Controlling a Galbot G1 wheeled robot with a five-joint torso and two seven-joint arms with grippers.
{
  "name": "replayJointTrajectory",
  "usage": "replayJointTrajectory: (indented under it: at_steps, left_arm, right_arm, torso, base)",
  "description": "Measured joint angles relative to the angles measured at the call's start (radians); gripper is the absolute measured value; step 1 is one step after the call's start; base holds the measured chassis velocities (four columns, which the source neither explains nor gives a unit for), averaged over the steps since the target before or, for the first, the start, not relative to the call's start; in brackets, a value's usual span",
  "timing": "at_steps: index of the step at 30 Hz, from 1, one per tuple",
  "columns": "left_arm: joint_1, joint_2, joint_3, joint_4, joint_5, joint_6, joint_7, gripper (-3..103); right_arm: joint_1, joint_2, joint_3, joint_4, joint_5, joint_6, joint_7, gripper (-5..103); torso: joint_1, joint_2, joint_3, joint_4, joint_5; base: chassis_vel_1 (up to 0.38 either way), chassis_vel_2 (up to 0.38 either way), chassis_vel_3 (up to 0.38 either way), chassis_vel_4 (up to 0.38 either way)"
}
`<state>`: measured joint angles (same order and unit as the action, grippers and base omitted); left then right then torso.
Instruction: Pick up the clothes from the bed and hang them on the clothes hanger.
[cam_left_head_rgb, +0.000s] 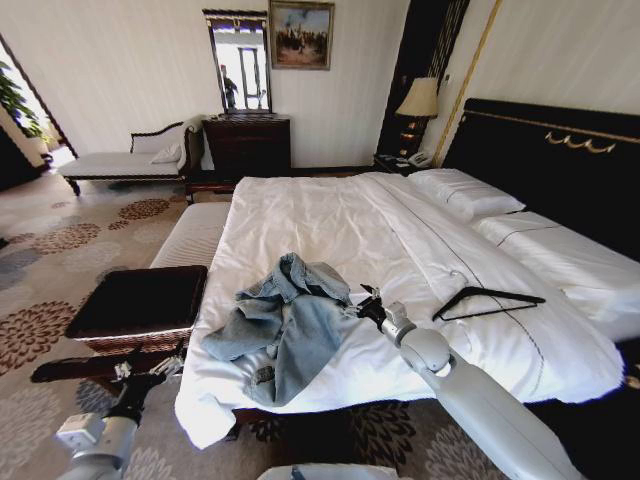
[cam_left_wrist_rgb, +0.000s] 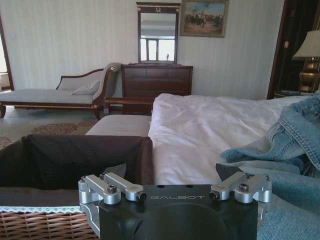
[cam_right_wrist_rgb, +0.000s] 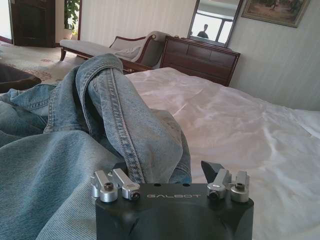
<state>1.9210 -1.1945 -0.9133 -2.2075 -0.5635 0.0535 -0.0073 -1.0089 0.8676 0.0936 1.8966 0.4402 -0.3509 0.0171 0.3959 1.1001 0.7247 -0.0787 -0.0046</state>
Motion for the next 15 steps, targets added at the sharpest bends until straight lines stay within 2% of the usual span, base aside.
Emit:
replayJointTrajectory:
  at_steps: [1,5,7,9,10,11,13,15]
  left_arm:
    - [0.000,0.000,0.000,0.000,0.000,0.000,0.000,100]
    - [-0.095,0.071,0.036,0.059,-0.055,0.061,-0.024,100]
    - [-0.115,0.082,0.042,0.067,-0.071,0.072,-0.031,100]
    - [-0.191,0.126,0.065,0.099,-0.126,0.103,-0.049,100]
    - [-0.218,0.146,0.074,0.111,-0.147,0.113,-0.056,100]
    - [-0.259,0.180,0.092,0.131,-0.183,0.124,-0.062,100]
    - [-0.283,0.204,0.104,0.146,-0.211,0.132,-0.065,100]
    - [-0.333,0.252,0.135,0.183,-0.288,0.145,-0.069,100]
  right_arm:
    - [0.000,0.000,0.000,0.000,0.000,0.000,0.000,79]
    - [-0.005,0.001,0.012,0.005,0.009,0.001,-0.003,57]
    - [-0.005,0.000,0.014,0.007,0.011,0.001,-0.003,57]
    - [-0.006,-0.003,0.020,0.014,0.014,0.001,-0.003,47]
    - [-0.007,-0.005,0.022,0.017,0.015,0.001,-0.003,47]
    - [-0.009,-0.008,0.026,0.022,0.016,0.001,-0.002,36]
    - [-0.011,-0.008,0.030,0.025,0.017,0.001,-0.001,36]
    - [-0.015,-0.009,0.038,0.029,0.020,0.001,0.001,25]
  torso:
    - [0.000,0.000,0.000,0.0000,0.0000]
    - [0.000,0.000,0.000,0.0001,0.0000]
    - [0.000,0.000,0.000,0.0000,-0.0002]
    - [0.000,0.000,0.000,-0.0002,-0.0001]
    - [0.000,0.000,0.000,-0.0001,-0.0002]
    - [0.000,0.000,0.000,-0.0004,-0.0001]
    - [0.000,0.000,0.000,-0.0003,-0.0001]
    - [0.000,0.000,0.000,0.0000,0.0001]
  base:
    - [0.000,0.000,0.000,0.000]
    - [0.000,0.000,0.000,0.000]
    - [0.000,0.000,0.000,0.000]
    - [0.000,0.000,0.000,0.000]
    - [0.000,0.000,0.000,0.000]
    - [0.000,0.000,0.000,0.000]
    - [0.000,0.000,0.000,0.000]
    - [0.000,0.000,0.000,0.000]
